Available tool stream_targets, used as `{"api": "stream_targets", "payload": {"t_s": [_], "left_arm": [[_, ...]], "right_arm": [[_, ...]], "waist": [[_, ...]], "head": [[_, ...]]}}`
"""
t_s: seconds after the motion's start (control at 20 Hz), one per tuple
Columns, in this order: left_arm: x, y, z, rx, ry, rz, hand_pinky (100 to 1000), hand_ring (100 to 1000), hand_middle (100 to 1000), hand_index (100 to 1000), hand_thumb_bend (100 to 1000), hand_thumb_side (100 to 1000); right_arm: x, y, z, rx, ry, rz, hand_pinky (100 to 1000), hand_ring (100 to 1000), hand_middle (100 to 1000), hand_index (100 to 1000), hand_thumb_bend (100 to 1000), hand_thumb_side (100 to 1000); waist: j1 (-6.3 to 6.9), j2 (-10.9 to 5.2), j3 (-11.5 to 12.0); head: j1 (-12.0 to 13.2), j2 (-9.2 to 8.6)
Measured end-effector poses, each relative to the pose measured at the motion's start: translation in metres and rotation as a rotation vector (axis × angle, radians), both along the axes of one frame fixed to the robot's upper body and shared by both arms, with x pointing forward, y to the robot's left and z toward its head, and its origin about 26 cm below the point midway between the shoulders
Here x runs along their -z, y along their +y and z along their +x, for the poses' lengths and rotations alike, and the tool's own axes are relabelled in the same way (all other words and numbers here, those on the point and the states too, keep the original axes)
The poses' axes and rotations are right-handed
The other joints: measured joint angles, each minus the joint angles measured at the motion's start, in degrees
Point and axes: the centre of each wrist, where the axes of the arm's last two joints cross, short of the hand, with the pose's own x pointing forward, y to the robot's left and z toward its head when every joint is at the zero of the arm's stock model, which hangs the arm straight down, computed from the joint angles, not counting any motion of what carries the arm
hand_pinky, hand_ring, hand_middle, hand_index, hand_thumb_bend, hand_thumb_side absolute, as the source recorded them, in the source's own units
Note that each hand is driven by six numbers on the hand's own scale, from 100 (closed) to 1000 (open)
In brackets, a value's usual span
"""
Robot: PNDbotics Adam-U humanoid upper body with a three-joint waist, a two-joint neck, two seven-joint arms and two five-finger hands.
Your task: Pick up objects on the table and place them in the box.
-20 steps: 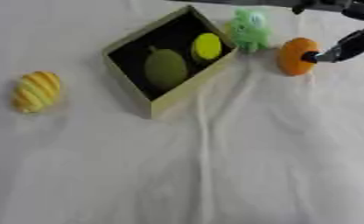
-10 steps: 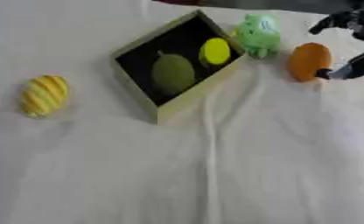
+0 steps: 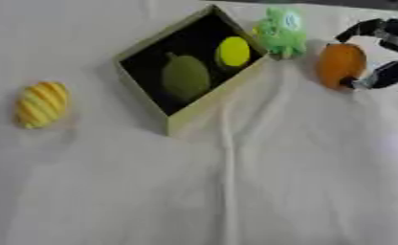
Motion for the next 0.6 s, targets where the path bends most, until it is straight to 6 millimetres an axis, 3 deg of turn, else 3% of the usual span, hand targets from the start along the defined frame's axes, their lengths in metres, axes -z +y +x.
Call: {"api": "stream_targets", "payload": {"t_s": [0.1, 0.2, 0.6], "left_arm": [[0.0000, 0.0000, 0.0000, -0.001, 0.001, -0.001, 706, 745, 744, 847, 438, 443], [0.0001, 0.0001, 0.0000, -0.002, 0.003, -0.001, 706, 745, 744, 847, 438, 443], [0.0008, 0.0004, 0.0001, -0.003, 0.006, -0.001, 707, 746, 744, 848, 439, 439]], "right_arm": [[-0.0008, 0.0010, 0.0008, -0.004, -0.008, 0.003, 871, 892, 623, 749, 206, 100], [0.0007, 0.0022, 0.0014, -0.007, -0.011, 0.013, 854, 849, 552, 685, 100, 100], [-0.0039, 0.0090, 0.0010, -0.036, -0.033, 0.052, 800, 744, 427, 554, 100, 100]], "waist": [[0.04, 0.17, 0.03], [0.05, 0.23, 0.04], [-0.03, 0.14, -0.13]], "head": [[-0.06, 0.00], [-0.06, 0.00], [-0.12, 0.09]]}}
